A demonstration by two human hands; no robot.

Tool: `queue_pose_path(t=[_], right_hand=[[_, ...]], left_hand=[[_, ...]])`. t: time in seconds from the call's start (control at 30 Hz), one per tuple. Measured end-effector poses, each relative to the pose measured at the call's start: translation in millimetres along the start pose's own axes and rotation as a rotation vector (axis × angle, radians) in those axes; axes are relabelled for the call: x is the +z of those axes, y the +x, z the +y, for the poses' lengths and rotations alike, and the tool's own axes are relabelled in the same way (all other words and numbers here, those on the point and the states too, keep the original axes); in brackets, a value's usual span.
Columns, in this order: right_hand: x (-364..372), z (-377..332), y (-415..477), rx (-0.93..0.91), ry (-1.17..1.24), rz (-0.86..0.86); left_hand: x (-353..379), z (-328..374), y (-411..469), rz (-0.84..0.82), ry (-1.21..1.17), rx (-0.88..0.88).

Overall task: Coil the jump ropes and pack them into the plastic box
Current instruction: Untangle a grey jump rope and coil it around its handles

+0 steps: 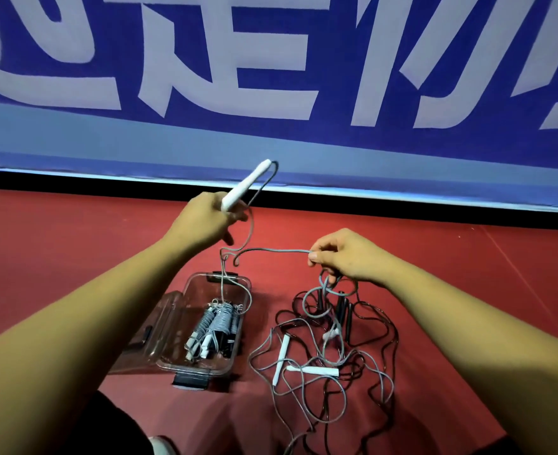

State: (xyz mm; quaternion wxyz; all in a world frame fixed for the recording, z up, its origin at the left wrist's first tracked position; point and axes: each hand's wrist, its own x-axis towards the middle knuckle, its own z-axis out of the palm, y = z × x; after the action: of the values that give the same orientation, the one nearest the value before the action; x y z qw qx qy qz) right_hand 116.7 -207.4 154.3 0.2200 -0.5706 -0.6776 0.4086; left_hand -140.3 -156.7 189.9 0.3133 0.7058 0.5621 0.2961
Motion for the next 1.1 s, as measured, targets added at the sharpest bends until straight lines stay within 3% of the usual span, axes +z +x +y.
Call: queue_pose_path(t=[0.1,0.2,0.27,0.43,0.53,0.63,0.8,0.93,1.1], right_hand=[[3.0,-22.6,-4.7,-0.106,0.064,-0.003],[4.5,-35.1,-3.3,-0.164,0.154,0.053],[5.4,-34.4,-1.4,-0.155,0.157,0.036],[1.9,-11.5,6.3,-0.051,0.350,-0.193],[5.0,-1.1,7.4,-0.003,0.248,-0.243],[6.3,6.7,4.9,0.013,0.065,-0.216],[-1.6,17.4,-2.4,0.145,0.067,-0.169],[3.8,16.2,3.8,0.153,-0.037,-0.091],[3.0,-1.2,4.6,0.058,-0.101,0.018]], left_hand=[[15.9,21.7,-13.4,-0.276,-0.252,0.036],[29.2,26.7,-17.6,-0.473,-0.192,0.076],[32.7,27.5,-13.3,-0.405,-0.206,0.057],[29.8,27.6,2.2,-0.160,-0.383,-0.076],[21.2,18.4,13.4,-0.023,-0.442,-0.182],[9.3,4.9,21.9,0.073,-0.455,-0.226],[-4.8,-7.7,32.7,0.216,-0.450,-0.255],[-9.9,-13.9,35.9,0.216,-0.296,-0.259],[-10.2,-16.4,29.6,0.001,0.050,-0.163]])
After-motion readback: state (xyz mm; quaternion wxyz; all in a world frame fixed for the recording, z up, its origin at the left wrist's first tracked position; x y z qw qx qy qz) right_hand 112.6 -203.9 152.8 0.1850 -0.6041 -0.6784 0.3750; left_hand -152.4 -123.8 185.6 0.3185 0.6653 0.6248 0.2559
